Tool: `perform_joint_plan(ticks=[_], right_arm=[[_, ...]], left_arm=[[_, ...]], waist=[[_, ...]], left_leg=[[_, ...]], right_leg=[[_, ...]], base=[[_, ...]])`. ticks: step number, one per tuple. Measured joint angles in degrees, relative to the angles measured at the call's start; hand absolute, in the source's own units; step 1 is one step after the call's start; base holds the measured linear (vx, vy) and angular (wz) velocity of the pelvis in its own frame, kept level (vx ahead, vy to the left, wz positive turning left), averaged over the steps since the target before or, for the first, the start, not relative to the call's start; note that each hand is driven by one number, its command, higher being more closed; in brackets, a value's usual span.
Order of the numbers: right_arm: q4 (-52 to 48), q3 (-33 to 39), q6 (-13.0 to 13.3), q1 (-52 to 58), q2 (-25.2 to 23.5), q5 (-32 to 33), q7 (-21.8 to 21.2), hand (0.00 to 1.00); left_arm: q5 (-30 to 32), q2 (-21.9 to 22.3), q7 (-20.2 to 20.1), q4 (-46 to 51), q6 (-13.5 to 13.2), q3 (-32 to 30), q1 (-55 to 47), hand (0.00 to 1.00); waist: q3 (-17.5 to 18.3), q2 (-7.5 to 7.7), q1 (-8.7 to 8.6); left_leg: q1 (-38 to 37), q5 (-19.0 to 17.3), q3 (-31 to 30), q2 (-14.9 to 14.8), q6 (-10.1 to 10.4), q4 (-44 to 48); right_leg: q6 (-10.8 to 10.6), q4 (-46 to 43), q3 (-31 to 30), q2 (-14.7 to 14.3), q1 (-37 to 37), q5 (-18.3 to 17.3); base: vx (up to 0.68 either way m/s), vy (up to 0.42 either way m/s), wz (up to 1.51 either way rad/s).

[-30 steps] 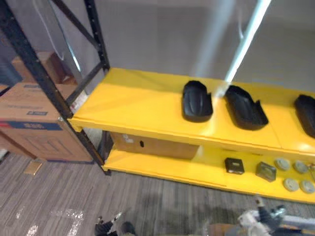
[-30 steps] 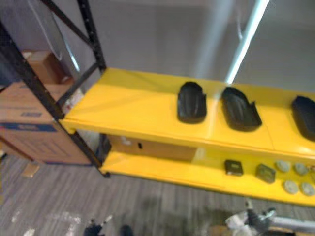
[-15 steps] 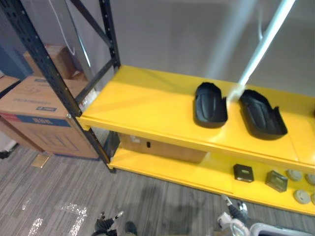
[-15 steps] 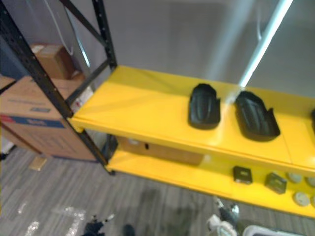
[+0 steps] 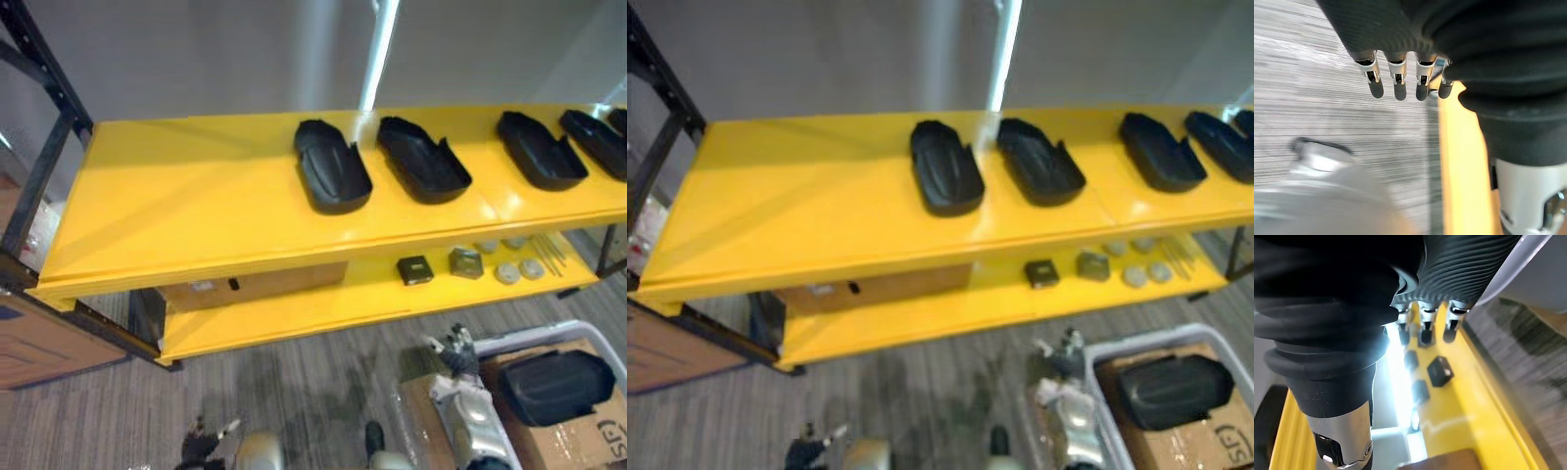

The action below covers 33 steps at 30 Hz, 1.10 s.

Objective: Walk over and take plastic housings, then place them on the shelf

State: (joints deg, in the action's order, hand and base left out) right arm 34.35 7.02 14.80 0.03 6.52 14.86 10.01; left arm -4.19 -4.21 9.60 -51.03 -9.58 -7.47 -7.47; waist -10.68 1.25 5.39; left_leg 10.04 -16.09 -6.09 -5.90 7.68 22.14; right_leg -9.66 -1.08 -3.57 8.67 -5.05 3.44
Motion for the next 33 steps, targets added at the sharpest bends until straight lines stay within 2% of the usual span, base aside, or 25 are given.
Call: perform_joint_plan(ticks=[4, 9, 11, 12, 15, 16, 17, 18, 19, 20, 21, 23, 24, 26, 27, 28, 29, 30, 31, 32, 33], right_arm=[[-0.1, -0.8, 0.2, -0.23, -0.05, -0.08, 0.36, 0.0], [-0.43, -2.56, 0.14, -1.11, 0.35, -0.44, 1.88, 0.0], [-2.17, -2.47, -0.01, -1.23, 1.82, 0.49, 2.61, 0.0], [-2.63, -2.43, -0.01, -1.15, 2.02, 0.75, 2.59, 0.0], [-10.3, 0.07, 1.41, 2.0, 2.36, 3.22, 2.5, 0.0], [-13.24, 0.69, 2.71, 4.47, 1.57, 4.54, 2.03, 0.0], [-16.2, 0.93, 3.28, 7.38, 0.04, 4.59, 0.69, 0.0], [-17.79, 0.77, 3.39, 8.98, -0.66, 4.47, -0.08, 0.0], [-20.34, 0.22, 3.45, 11.76, -1.45, 3.28, -1.73, 0.0], [-20.97, -0.01, 3.44, 13.06, -1.53, 2.49, -2.67, 0.0], [-21.23, -0.41, 3.34, 14.71, -1.59, 2.24, -4.39, 0.0], [-21.16, -1.23, 3.25, 14.66, -1.6, 1.16, -5.72, 0.0], [-20.72, -2.74, 3.53, 12.97, -1.22, -0.41, -6.36, 0.0], [-17.23, -9.26, 3.51, 4.39, 1.4, -4.04, -6.34, 0.0], [-16.39, -11.02, 3.44, 1.79, 2.02, -4.9, -6.27, 0.0], [-15.64, -13.53, 2.91, -2.22, 2.74, -6.67, -5.91, 0.0], [-16.23, -15.61, 1.37, -7.75, 3.24, -9.17, -4.13, 0.0], [-16.17, -15.09, -1.28, -10.75, 4.99, -9.93, -1.5, 0.0], [-16.34, -14.8, -2.15, -10.91, 5.2, -10.04, -0.37, 0.0], [-19.16, -13.47, -3.01, -9.97, 5.28, -10.03, 1.45, 0.0], [-21.82, -11.69, -3.26, -7.86, 5.24, -9.84, 3.46, 0.0]], left_arm=[[-0.46, 0.77, 1.49, 0.75, -0.06, -0.27, -0.49, 0.0], [1.04, 0.66, 1.14, 0.91, -1.79, -0.69, -1.72, 0.0], [7.44, 0.42, 0.4, 2.18, -2.54, -0.13, -1.46, 0.0], [7.85, 0.38, 0.32, 2.56, -2.54, -0.04, -1.25, 0.0], [9.79, -0.49, 0.07, 3.15, -2.36, 2.13, 0.54, 0.0], [9.72, -1.08, -0.73, 3.36, -1.76, 2.38, 1.16, 0.0], [9.71, -2.14, -1.46, 4.8, -0.6, 2.33, 1.25, 0.0], [9.65, -2.35, -1.57, 5.43, -0.07, 1.96, 1.12, 0.0], [9.28, -2.69, -1.78, 5.61, 0.91, 1.0, 0.85, 0.0], [9.07, -2.7, -1.85, 5.62, 1.55, 0.67, 0.54, 0.0], [9.16, -2.59, -2.24, 5.39, 2.51, -0.65, -0.07, 0.0], [9.4, -2.62, -2.67, 5.06, 2.9, -1.48, -2.13, 0.0], [9.51, -2.7, -3.2, 4.84, 3.71, -1.57, -3.9, 0.0], [9.12, -2.72, -3.81, 4.62, 4.88, -2.58, -6.61, 0.0], [9.12, -2.96, -3.99, 4.36, 5.02, -2.88, -7.04, 0.0], [9.05, -3.86, -4.34, 4.23, 5.2, -3.24, -7.87, 0.0], [8.53, -5.83, -5.13, 3.56, 5.46, -3.97, -8.71, 0.0], [8.48, -5.88, -6.42, 1.46, 6.13, -3.57, -8.05, 0.0], [8.46, -6.0, -6.77, 1.06, 6.1, -3.64, -8.7, 0.0], [8.12, -6.58, -7.19, 0.35, 6.02, -3.68, -9.75, 0.0], [7.98, -7.29, -7.2, 0.29, 6.02, -4.22, -10.57, 0.0]], waist=[[-0.06, -0.95, 0.5], [-0.28, -0.51, 1.69], [-0.45, -0.79, 1.46], [-0.58, -0.89, 1.45], [-3.44, -2.22, 0.21], [-4.42, -1.61, -0.37], [-5.28, -0.19, -0.46], [-5.73, 0.5, -0.23], [-6.43, 1.14, -0.28], [-6.29, 1.36, -0.73], [-6.33, 1.26, -1.58], [-6.33, 1.13, -1.54], [-6.31, 0.74, -1.51], [-6.64, -0.73, -0.39], [-6.74, -1.02, 0.36], [-6.82, -1.16, 0.94], [-6.84, 0.16, 1.62], [-7.9, -2.28, 2.44], [-7.76, -2.58, 2.94], [-7.72, -1.87, 3.07], [-7.59, -0.34, 3.07]], left_leg=[[-0.56, 2.32, -1.37, -0.75, 0.91, -3.42], [-1.94, 2.37, -1.18, -1.38, 1.19, -4.22], [0.27, -0.36, -1.6, -1.6, 0.59, 1.78], [0.5, -0.82, -1.64, -1.67, 0.46, 2.86], [-0.25, -6.27, -0.81, -2.89, -0.77, 11.74], [-0.44, -8.04, 1.07, -2.87, -1.72, 14.76], [-1.16, -9.67, 4.11, -2.9, -2.8, 16.86], [-1.77, -10.49, 5.81, -2.92, -3.45, 17.5], [-2.14, -11.36, 9.06, -3.3, -4.7, 18.23], [-2.13, -11.68, 10.26, -3.74, -5.46, 18.19], [-2.34, -11.32, 13.09, -5.25, -7.01, 17.37], [-4.06, -8.29, 18.09, -6.69, -7.33, 13.58], [-5.06, -6.14, 21.28, -7.47, -7.74, 10.86], [-4.5, -3.78, 26.74, -10.88, -7.79, 9.26], [-4.04, -3.49, 27.83, -11.87, -7.71, 9.55], [-2.79, -3.27, 28.89, -13.25, -7.51, 10.4], [1.38, -4.32, 26.41, -12.89, -5.89, 12.84], [3.39, -3.8, 19.01, -9.86, -6.43, 10.5], [3.23, -2.66, 18.39, -9.71, -7.12, 8.62], [3.52, -1.02, 20.84, -9.93, -6.89, 7.26], [4.37, -0.95, 22.52, -9.74, -6.78, 7.5]], right_leg=[[0.23, 0.76, 1.79, -0.53, 0.06, 0.18], [-0.14, 0.46, 1.91, -1.08, 0.74, -0.07], [-0.18, -3.45, 1.65, -1.79, -0.81, -1.53], [-0.14, -4.05, 1.57, -1.95, -0.96, -1.55], [0.04, -10.44, -0.36, -3.73, -1.07, -1.66], [0.06, -12.58, -1.6, -3.77, -1.9, -1.66], [0.04, -13.26, -1.16, -3.11, -2.38, -1.49], [-0.01, -12.99, -0.69, -2.57, -2.41, -1.14], [0.38, -11.31, 1.13, -1.59, -2.85, 1.87], [1.98, -9.82, 2.44, -1.53, -2.95, 4.1], [4.2, -11.98, 6.27, -1.62, -4.3, 4.76], [7.79, -23.45, 11.23, -0.83, -7.51, 2.23], [10.97, -32.5, 14.68, 1.48, -9.47, 0.1], [14.83, -46.47, 19.26, 7.36, -11.58, -1.53], [16.61, -48.03, 19.63, 8.67, -11.68, -0.46], [18.75, -47.99, 19.63, 10.2, -11.36, 3.55], [15.18, -39.03, 19.85, 10.72, -9.32, 17.19], [15.93, -30.76, 20.35, 7.3, -7.56, 16.62], [16.36, -27.85, 20.13, 6.31, -6.64, 15.58], [16.66, -29.11, 20.18, 6.84, -6.78, 10.69], [16.04, -28.76, 20.42, 7.45, -6.3, 9.3]], base=[[0.01, -0.08, 0.22], [0.07, -0.011, -0.01], [0.05, 0.062, -0.03], [0.02, 0.104, -0.18], [-0.04, 0.198, -0.47], [-0.18, 0.326, -0.92], [-0.2, 0.32, -1.07], [-0.19, 0.251, -1.36], [-0.21, 0.187, -1.12], [-0.28, 0.236, -1.27], [-0.31, 0.271, -1.18], [-0.18, 0.197, -1.26], [-0.1, 0.132, -1.29], [-0.12, 0.077, -1.46], [-0.15, -0.03, -1.24], [-0.16, -0.103, -1.18], [-0.27, -0.109, -1.31], [-0.25, -0.042, -1.18], [-0.24, 0.007, -1.0], [-0.14, -0.011, -0.83], [-0.11, -0.055, -0.75]])
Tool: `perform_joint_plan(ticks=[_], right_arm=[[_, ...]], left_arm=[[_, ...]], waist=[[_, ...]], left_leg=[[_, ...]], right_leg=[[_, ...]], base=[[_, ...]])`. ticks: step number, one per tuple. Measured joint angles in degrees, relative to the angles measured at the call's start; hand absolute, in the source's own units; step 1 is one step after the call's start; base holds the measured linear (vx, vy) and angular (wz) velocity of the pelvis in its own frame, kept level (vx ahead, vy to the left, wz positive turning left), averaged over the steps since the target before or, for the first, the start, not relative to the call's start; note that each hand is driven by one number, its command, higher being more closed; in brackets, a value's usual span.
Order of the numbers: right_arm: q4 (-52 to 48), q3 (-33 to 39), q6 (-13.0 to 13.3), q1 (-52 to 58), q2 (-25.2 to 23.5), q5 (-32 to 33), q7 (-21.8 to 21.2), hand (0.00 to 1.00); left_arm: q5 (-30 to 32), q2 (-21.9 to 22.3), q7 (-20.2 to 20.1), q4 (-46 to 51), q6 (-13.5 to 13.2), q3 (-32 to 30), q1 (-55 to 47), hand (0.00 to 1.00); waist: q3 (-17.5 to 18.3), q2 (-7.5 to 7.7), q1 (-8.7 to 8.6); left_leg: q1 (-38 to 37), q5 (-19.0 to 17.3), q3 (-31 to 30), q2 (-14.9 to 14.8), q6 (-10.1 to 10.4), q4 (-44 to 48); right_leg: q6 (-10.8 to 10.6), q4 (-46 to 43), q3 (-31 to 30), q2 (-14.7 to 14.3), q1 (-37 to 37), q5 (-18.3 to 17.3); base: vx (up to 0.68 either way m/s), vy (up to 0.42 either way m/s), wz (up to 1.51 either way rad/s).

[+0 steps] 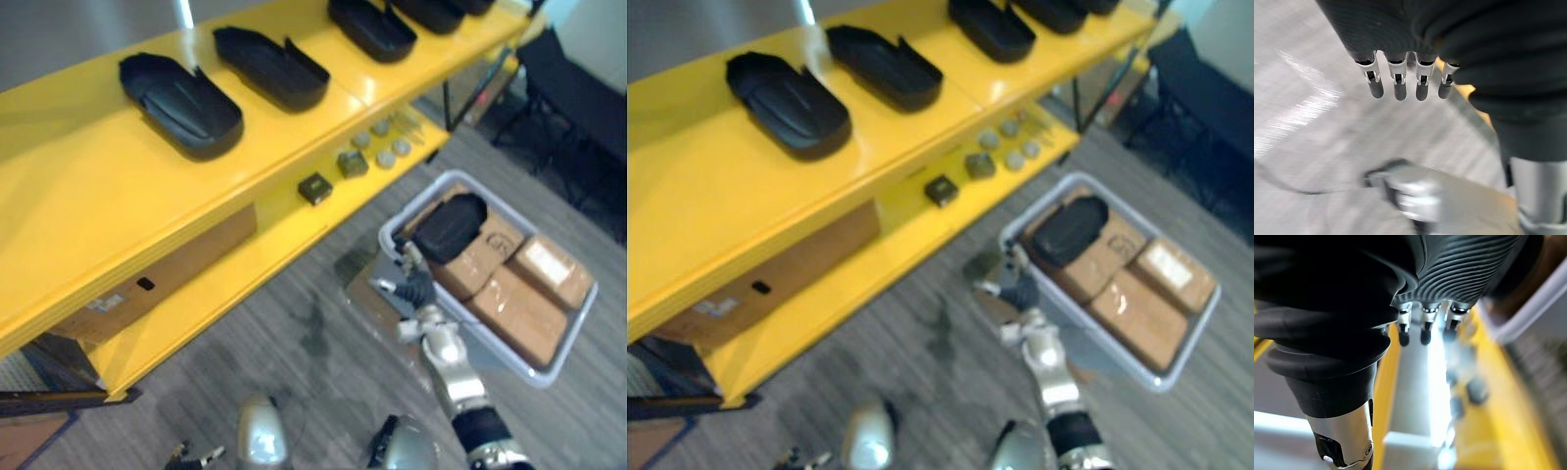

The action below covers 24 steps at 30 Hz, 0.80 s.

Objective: Walk over and take plastic housings, then place them on the shelf

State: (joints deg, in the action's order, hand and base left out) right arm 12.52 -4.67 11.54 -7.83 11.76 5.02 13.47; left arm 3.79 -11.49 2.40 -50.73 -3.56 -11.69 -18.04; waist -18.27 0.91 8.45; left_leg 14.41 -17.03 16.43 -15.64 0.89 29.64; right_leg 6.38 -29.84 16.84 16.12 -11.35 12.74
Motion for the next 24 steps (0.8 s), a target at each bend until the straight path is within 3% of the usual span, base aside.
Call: perform_joint_plan(ticks=[2, 3, 4, 6, 7, 8, 9, 10, 12, 16, 18, 21, 24], right_arm=[[-1.25, 2.13, -0.17, 0.8, 0.0, -0.05, 2.18, 0.0], [-2.61, 3.96, -0.2, 1.73, -0.04, -0.17, 4.41, 0.0], [-5.42, 5.72, -0.16, 3.34, -0.26, -0.23, 6.73, 0.0], [-6.47, 6.95, 0.44, 3.75, -0.56, -0.12, 8.59, 0.0], [-7.37, 9.49, 2.86, 3.27, -0.7, 0.41, 11.39, 0.0], [-7.43, 10.56, 3.77, 2.45, -0.62, 0.56, 12.63, 0.0], [-7.37, 12.67, 4.9, 0.39, -0.25, 1.07, 14.89, 0.0], [-6.37, 14.38, 6.09, -2.68, 0.46, 1.09, 16.87, 0.0], [-3.76, 14.64, 6.24, -6.58, 1.96, 1.39, 18.38, 0.0], [6.75, 15.22, 4.45, -16.68, 6.63, 6.58, 19.24, 0.0], [14.49, 15.62, 3.94, -23.75, 11.54, 7.86, 20.78, 0.0], [23.18, 15.55, 3.8, -32.93, 17.42, 11.44, 21.47, 0.0], [32.38, 15.23, 4.09, -40.94, 24.56, 16.22, 21.05, 0.0]], left_arm=[[-0.65, -0.5, 0.12, -0.23, -0.02, -1.3, 0.12, 0.0], [-1.52, -0.28, 0.58, -0.01, -0.42, -1.3, 0.33, 0.0], [-2.13, -0.14, 1.2, 0.05, -1.83, -1.29, 0.49, 0.0], [-3.95, -0.16, 1.52, 0.06, -3.01, -1.29, 0.88, 0.0], [-4.94, -0.18, 3.03, 0.33, -5.03, -1.21, 2.23, 0.0], [-6.2, 0.23, 3.8, 0.56, -5.55, -1.15, 2.97, 0.0], [-8.76, 1.11, 4.74, 0.96, -6.66, -1.07, 4.68, 0.0], [-10.77, 3.37, 5.33, 2.45, -8.08, -0.91, 5.67, 0.0], [-11.39, 5.6, 5.94, 3.02, -9.71, -0.36, 5.88, 0.0], [-12.35, 6.68, 8.74, 2.3, -10.07, 2.81, 5.88, 0.0], [-12.32, 7.89, 10.77, 2.28, -11.0, 4.77, 6.38, 0.0], [-13.28, 8.39, 10.58, 1.96, -11.51, 6.83, 7.96, 0.0], [-14.8, 8.84, 9.67, 1.56, -12.73, 8.62, 11.08, 0.0]], waist=[[-0.45, 0.89, -0.17], [-0.85, 1.7, -0.98], [-1.57, 3.23, -1.89], [-2.31, 4.18, -2.56], [-3.38, 5.49, -2.8], [-3.88, 5.35, -2.82], [-5.01, 4.98, -2.85], [-6.2, 3.58, -2.86], [-7.08, 2.16, -2.79], [-9.59, -0.36, -1.79], [-10.75, -2.54, -1.29], [-11.88, -4.63, -0.44], [-12.81, -7.34, 2.19]], left_leg=[[1.26, -0.04, 0.72, -0.32, 0.7, -0.25], [2.02, 1.58, 1.58, -0.53, 0.73, -1.09], [2.82, 2.15, 2.0, -0.15, 0.87, -0.55], [3.45, 2.21, 1.92, 0.25, 0.95, 0.68], [4.93, 2.3, 1.05, 0.87, 1.05, 3.08], [5.67, 2.33, 0.23, 1.02, 1.1, 3.88], [6.55, 2.73, -1.35, 1.5, 1.71, 4.53], [7.38, 3.95, -3.58, 2.5, 2.52, 3.55], [7.76, 5.68, -6.7, 4.1, 3.54, 0.24], [7.74, 8.22, -11.22, 7.84, 4.23, -5.26], [9.31, 9.72, -13.1, 9.25, 4.13, -6.29], [12.59, 11.49, -14.64, 10.66, 3.97, -7.1], [16.44, 12.87, -18.16, 12.16, 3.98, -7.57]], right_leg=[[-0.77, 5.87, 0.56, -1.43, 0.77, -0.47], [-1.6, 9.55, 0.71, -2.31, 1.32, -0.8], [-5.83, 12.7, 1.92, -2.17, 2.47, -3.3], [-9.21, 13.81, 2.23, -1.58, 3.02, -5.85], [-13.5, 14.64, 2.52, -0.81, 3.38, -10.28], [-14.22, 14.68, 2.99, -0.72, 3.33, -11.73], [-15.13, 14.95, 3.52, -0.81, 3.32, -13.64], [-16.53, 16.34, 3.45, -1.03, 2.66, -14.37], [-15.66, 16.57, 2.85, -1.02, 0.37, -14.14], [-14.64, 16.0, 1.97, -0.36, -3.32, -13.08], [-14.98, 14.94, 2.13, 0.42, -5.64, -12.66], [-15.08, 14.29, 2.4, 1.3, -8.74, -11.64], [-15.19, 16.47, 3.7, 1.42, -10.73, -9.62]], base=[[-0.07, -0.053, -0.56], [-0.08, -0.098, -0.45], [-0.06, -0.116, -0.28], [-0.03, -0.131, -0.12], [-0.04, -0.158, -0.11], [-0.07, -0.221, -0.09], [-0.15, -0.248, -0.09], [-0.16, -0.234, -0.12], [-0.18, -0.15, -0.21], [-0.11, -0.056, -0.15], [-0.06, -0.017, 0.12], [-0.05, 0.009, 0.18], [-0.01, 0.015, 0.2]])
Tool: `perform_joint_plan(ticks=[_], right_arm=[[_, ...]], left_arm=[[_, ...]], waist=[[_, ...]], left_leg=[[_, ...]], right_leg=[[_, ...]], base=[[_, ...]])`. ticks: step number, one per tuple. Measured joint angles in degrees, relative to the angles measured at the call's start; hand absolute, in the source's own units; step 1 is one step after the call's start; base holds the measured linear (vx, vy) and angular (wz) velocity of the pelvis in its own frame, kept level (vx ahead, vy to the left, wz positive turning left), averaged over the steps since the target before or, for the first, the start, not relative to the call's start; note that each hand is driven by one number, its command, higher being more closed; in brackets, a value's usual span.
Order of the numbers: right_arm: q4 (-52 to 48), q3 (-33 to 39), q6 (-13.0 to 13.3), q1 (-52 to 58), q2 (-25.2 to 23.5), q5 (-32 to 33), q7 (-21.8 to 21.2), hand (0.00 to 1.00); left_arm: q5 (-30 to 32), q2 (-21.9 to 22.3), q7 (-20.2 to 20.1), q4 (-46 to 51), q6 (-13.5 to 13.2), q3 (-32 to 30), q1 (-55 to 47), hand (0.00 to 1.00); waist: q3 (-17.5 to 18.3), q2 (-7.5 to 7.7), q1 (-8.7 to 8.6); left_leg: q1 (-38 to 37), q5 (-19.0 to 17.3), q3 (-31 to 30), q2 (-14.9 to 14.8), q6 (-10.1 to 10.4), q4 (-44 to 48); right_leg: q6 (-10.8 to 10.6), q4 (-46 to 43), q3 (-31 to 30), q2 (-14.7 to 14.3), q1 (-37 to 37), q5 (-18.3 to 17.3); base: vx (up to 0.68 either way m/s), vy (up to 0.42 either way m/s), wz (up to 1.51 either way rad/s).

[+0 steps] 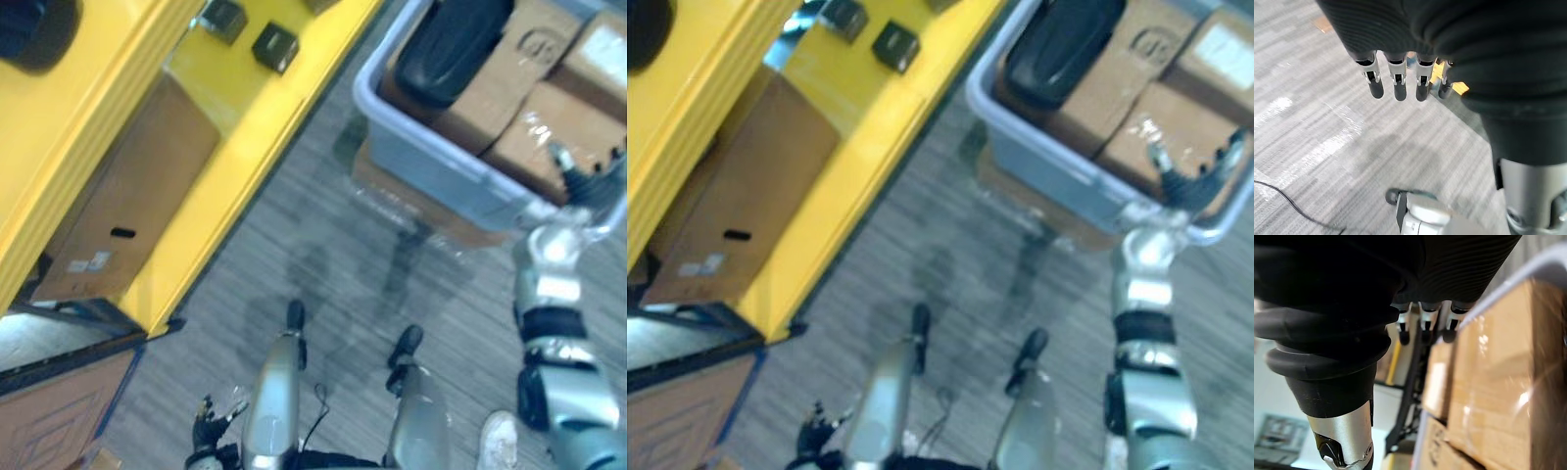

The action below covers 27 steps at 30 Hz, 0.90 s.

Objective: Walk over and take plastic housings, then place them on the shelf

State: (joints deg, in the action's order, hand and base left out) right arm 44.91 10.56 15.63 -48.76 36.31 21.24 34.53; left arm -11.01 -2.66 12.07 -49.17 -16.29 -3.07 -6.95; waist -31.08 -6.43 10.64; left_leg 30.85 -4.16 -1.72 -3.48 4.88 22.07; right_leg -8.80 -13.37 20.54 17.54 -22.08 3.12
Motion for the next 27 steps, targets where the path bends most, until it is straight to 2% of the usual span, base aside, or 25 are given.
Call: perform_joint_plan(ticks=[2, 5, 10, 16, 20, 22, 27], right_arm=[[2.4, -0.95, 0.22, -2.26, 1.26, 2.34, -0.27, 0.0], [3.57, -2.03, 0.34, -5.55, 3.94, 2.77, -0.39, 0.0], [3.94, -4.91, 0.33, -11.05, 6.57, 2.92, -0.41, 0.0], [4.27, -7.47, -0.09, -15.3, 7.74, 2.7, -0.28, 0.0], [5.78, -8.53, -3.55, -18.52, 9.37, 2.86, 3.04, 0.0], [8.3, -9.65, -7.12, -20.3, 10.52, 4.07, 5.29, 0.0], [13.45, -11.15, -11.14, -22.56, 12.61, 6.38, 8.46, 0.0]], left_arm=[[-0.44, 0.18, -0.21, 0.0, -0.37, 0.12, 0.25, 0.0], [-2.74, 0.19, -2.06, -0.6, -1.0, 1.83, 0.25, 0.0], [-6.25, 0.29, -5.09, -1.51, -1.61, 2.54, 0.22, 0.0], [-7.06, -0.29, -6.41, -1.59, -1.93, 4.18, 0.21, 0.0], [-7.29, -0.36, -7.36, -1.57, -1.94, 4.55, 0.22, 0.0], [-9.28, -0.54, -8.02, -1.72, -1.97, 5.52, 0.21, 0.0], [-9.47, -0.66, -9.08, -3.12, -2.42, 8.45, 0.21, 0.0]], waist=[[0.05, -0.19, 1.12], [0.09, -1.56, 1.95], [0.07, -1.71, 4.22], [0.18, -2.08, 4.56], [0.19, -2.1, 5.63], [0.28, -2.24, 6.28], [1.45, -4.01, 7.92]], left_leg=[[1.09, 0.3, -2.06, 0.69, 0.2, -0.12], [2.7, 0.76, -4.13, 1.63, 0.16, -0.28], [3.26, 0.95, -4.27, 2.46, 0.05, -0.65], [3.27, 0.97, -5.28, 2.89, 0.02, -0.59], [3.26, 0.97, -5.44, 2.96, 0.02, -0.59], [3.07, 0.98, -5.54, 3.01, 0.03, -0.59], [2.99, 1.18, -5.68, 3.24, -0.08, -0.89]], right_leg=[[-0.1, 1.15, 0.33, -0.02, -0.55, 0.76], [-0.25, 3.21, 2.68, 0.3, 0.17, 1.85], [-0.32, 5.71, 3.1, 0.3, 0.46, 3.28], [-0.32, 7.24, 4.58, 0.17, 2.11, 3.93], [-0.38, 8.14, 4.78, -0.01, 2.53, 4.37], [-0.46, 8.74, 5.0, -0.09, 3.18, 4.62], [-0.47, 9.46, 5.49, 0.01, 3.65, 4.92]], base=[[0.01, 0.022, 0.15], [0.01, 0.023, 0.26], [-0.01, 0.018, 0.04], [-0.02, 0.007, 0.08], [-0.03, 0.002, 0.03], [-0.02, -0.001, 0.04], [-0.03, 0.0, 0.03]])
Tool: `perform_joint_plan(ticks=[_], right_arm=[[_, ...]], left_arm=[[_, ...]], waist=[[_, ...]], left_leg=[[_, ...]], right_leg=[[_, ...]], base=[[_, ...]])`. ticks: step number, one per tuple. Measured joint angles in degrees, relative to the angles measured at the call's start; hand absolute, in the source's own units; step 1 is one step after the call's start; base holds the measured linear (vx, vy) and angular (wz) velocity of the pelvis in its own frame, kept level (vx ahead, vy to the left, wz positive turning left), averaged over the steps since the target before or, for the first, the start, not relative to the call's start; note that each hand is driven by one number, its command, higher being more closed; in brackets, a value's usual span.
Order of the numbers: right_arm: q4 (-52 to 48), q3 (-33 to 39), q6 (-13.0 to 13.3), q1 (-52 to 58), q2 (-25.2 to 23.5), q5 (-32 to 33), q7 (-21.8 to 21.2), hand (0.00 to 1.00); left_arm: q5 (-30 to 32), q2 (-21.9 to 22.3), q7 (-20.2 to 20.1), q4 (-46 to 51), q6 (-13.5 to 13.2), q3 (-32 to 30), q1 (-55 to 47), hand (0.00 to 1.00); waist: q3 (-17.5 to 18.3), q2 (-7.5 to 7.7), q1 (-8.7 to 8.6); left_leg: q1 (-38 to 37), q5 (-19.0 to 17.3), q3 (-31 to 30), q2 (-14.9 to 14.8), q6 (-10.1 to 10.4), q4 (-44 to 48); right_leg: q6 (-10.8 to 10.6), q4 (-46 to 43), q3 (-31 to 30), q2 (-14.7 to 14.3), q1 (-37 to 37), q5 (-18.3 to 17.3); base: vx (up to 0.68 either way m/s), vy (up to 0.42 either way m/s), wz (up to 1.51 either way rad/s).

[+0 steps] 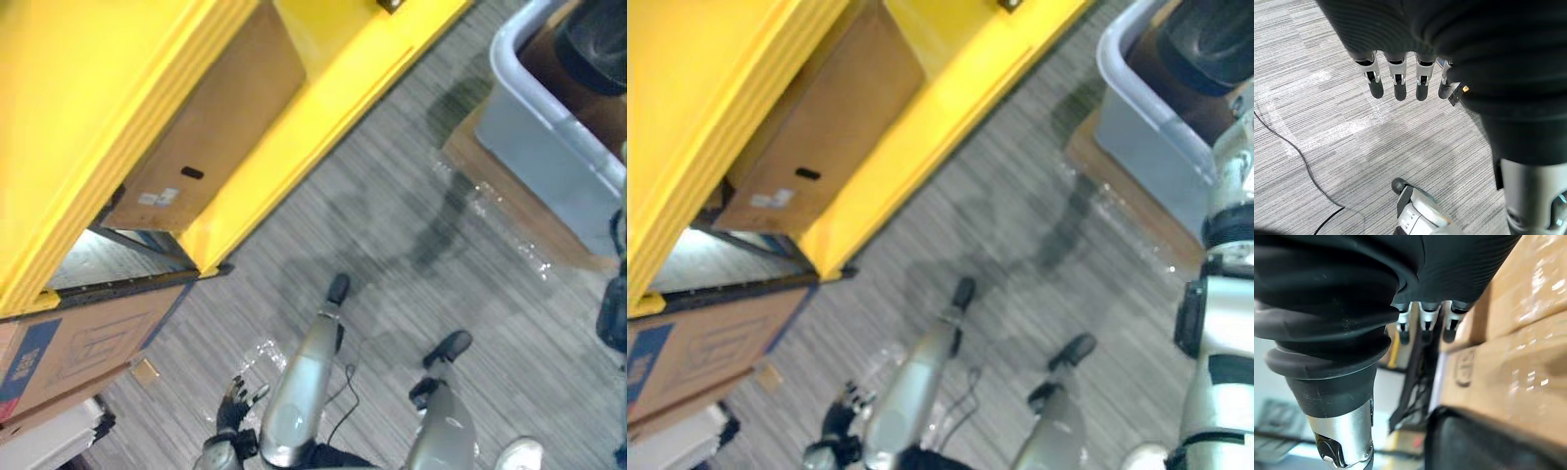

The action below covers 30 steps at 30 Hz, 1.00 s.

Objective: Walk over and take plastic housings, then place them on the shelf

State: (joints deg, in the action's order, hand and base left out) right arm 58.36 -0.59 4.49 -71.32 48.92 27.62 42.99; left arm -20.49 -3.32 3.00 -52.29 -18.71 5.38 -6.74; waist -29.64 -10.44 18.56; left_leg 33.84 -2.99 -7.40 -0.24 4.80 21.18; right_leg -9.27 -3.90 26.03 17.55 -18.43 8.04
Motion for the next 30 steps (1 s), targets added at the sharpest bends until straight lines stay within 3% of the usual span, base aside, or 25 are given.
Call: perform_joint_plan(ticks=[8, 14, 19, 20, 21, 26, 27, 30], right_arm=[[3.91, -3.83, -3.85, -4.04, 3.4, 5.24, 6.17, 0.0], [6.53, -6.24, -7.91, -6.04, 5.66, 6.48, 5.45, 0.0], [8.59, -6.43, -10.3, -6.13, 7.49, 7.6, 4.12, 0.0], [8.87, -7.58, -11.16, -6.14, 8.0, 7.52, 3.79, 0.0], [9.89, -8.57, -13.66, -6.45, 10.18, 7.56, 1.14, 0.0], [10.14, -8.65, -14.57, -6.46, 11.13, 7.5, 0.59, 0.0], [10.14, -8.74, -14.72, -6.51, 11.51, 7.43, 0.68, 1.0], [10.15, -11.18, -17.08, -8.48, 13.3, 7.45, 1.01, 1.0]], left_arm=[[-2.09, 0.51, -3.26, -2.44, -0.19, 2.3, -0.04, 0.0], [-2.3, 0.44, -5.62, -2.93, -0.62, 2.84, -0.04, 0.0], [-4.49, 0.38, -7.74, -2.94, -2.03, 4.87, -0.04, 0.0], [-4.78, 0.33, -8.15, -3.03, -2.36, 4.88, -0.09, 0.0], [-6.67, 0.24, -8.37, -2.97, -2.69, 6.26, -0.09, 0.0], [-7.5, 0.23, -8.42, -3.21, -3.86, 7.26, -0.09, 0.0], [-8.38, 0.22, -8.52, -3.38, -4.18, 7.69, -0.09, 0.0], [-8.47, 0.15, -8.48, -3.47, -4.9, 9.03, -0.09, 0.0]], waist=[[1.38, -2.03, 2.53], [1.71, -2.51, 3.45], [2.19, -3.2, 6.02], [2.21, -3.23, 6.2], [2.37, -3.45, 6.59], [2.59, -3.77, 7.56], [2.85, -4.14, 7.78], [3.52, -5.05, 8.67]], left_leg=[[-0.68, 1.26, -0.13, 0.58, 0.04, -2.75], [0.44, 1.26, -1.59, 1.18, 0.04, -2.64], [1.63, 1.21, -1.97, 1.4, 0.1, -2.43], [2.02, 1.22, -2.15, 1.46, 0.09, -2.21], [2.44, 1.08, -2.78, 1.95, 0.22, -1.6], [2.62, 0.94, -2.81, 1.96, 0.29, -1.56], [2.76, 0.94, -2.87, 2.0, 0.29, -1.56], [3.47, 0.95, -2.82, 1.98, 0.27, -1.57]], right_leg=[[-0.14, 1.78, 0.72, 0.33, 0.35, 0.64], [-0.44, 2.64, 1.97, 0.53, 0.3, 0.91], [-0.44, 2.76, 2.44, 0.58, -0.56, 0.91], [-0.47, 2.76, 2.63, 0.59, -0.71, 0.93], [-0.46, 2.71, 3.43, 0.9, -0.46, 0.92], [-0.1, 2.71, 3.56, 0.95, -0.63, 0.7], [-0.09, 2.71, 3.64, 0.96, -0.7, 0.69], [-0.09, 2.73, 3.63, 1.01, -1.48, 0.7]], base=[[-0.03, -0.013, 0.03], [-0.03, -0.007, 0.1], [-0.04, -0.003, 0.05], [-0.1, 0.016, 0.13], [-0.11, 0.023, 0.13], [-0.06, 0.01, 0.02], [-0.04, 0.001, 0.01], [-0.04, 0.001, -0.01]])
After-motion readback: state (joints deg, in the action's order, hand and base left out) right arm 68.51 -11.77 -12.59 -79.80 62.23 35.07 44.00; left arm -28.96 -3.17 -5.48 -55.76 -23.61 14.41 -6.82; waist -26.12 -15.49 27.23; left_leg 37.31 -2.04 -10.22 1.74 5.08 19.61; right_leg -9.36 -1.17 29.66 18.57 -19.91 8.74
